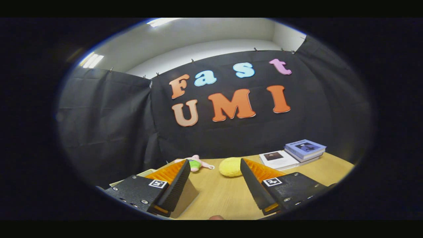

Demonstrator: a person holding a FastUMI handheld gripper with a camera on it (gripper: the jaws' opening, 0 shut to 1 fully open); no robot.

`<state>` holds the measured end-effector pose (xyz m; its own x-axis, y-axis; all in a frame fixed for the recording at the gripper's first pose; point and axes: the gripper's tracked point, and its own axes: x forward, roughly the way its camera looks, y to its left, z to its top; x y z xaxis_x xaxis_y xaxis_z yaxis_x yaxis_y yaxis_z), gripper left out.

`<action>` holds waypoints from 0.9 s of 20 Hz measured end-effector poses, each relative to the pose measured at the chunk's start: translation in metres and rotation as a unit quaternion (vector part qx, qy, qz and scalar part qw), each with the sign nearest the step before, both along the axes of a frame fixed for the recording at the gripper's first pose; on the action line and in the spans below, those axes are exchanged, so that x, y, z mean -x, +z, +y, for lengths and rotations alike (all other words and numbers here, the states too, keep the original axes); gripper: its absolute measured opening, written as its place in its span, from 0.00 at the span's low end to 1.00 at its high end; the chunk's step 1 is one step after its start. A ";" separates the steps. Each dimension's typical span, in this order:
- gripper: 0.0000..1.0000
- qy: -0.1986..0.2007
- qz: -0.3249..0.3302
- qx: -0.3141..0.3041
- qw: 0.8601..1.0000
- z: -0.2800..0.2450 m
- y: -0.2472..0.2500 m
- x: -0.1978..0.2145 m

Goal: Open the storage box then place both shoes into the box .Put the left shoe in first, then the right shoe, with the right side of both shoes facing outward in a uniform manner.

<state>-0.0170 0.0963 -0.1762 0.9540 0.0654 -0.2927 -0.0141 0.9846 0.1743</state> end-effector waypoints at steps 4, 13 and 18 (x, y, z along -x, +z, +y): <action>0.90 -0.054 -0.024 0.042 0.997 -0.069 0.019 0.009; 0.91 -0.101 -0.040 0.081 0.991 -0.165 0.060 0.025; 0.91 -0.096 -0.086 0.098 0.987 -0.180 0.110 0.020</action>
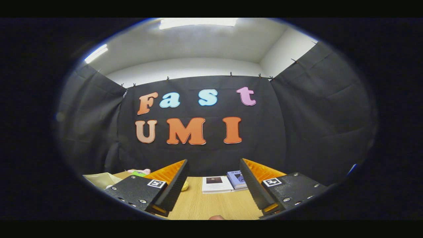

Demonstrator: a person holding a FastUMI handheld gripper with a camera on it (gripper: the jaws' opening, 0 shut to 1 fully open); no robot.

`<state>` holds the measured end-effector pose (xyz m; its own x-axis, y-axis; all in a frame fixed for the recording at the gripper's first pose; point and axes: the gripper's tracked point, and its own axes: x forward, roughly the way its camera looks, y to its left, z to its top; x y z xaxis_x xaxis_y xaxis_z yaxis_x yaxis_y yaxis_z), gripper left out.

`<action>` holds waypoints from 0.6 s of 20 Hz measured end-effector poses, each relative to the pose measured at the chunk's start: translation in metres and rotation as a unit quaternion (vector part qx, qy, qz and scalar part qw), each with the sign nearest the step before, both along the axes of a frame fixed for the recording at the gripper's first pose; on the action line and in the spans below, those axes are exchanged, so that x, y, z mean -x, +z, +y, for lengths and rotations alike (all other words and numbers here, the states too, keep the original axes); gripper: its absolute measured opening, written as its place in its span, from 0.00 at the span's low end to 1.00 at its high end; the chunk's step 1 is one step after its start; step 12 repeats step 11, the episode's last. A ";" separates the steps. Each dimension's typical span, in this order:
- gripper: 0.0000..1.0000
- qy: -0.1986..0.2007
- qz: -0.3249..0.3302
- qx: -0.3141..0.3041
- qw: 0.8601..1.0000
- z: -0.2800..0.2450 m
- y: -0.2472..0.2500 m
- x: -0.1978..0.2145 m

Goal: Open the storage box then place both shoes into the box .Put the left shoe in first, then the right shoe, with the right side of both shoes facing outward in a uniform manner.

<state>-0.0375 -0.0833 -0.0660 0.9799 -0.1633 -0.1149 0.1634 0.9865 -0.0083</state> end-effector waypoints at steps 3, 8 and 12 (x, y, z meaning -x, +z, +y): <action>0.91 0.007 -0.005 0.007 1.000 0.001 0.007 0.001; 0.92 0.012 -0.019 0.018 1.000 0.005 0.019 0.001; 0.92 0.011 -0.026 0.020 0.999 0.006 0.024 0.002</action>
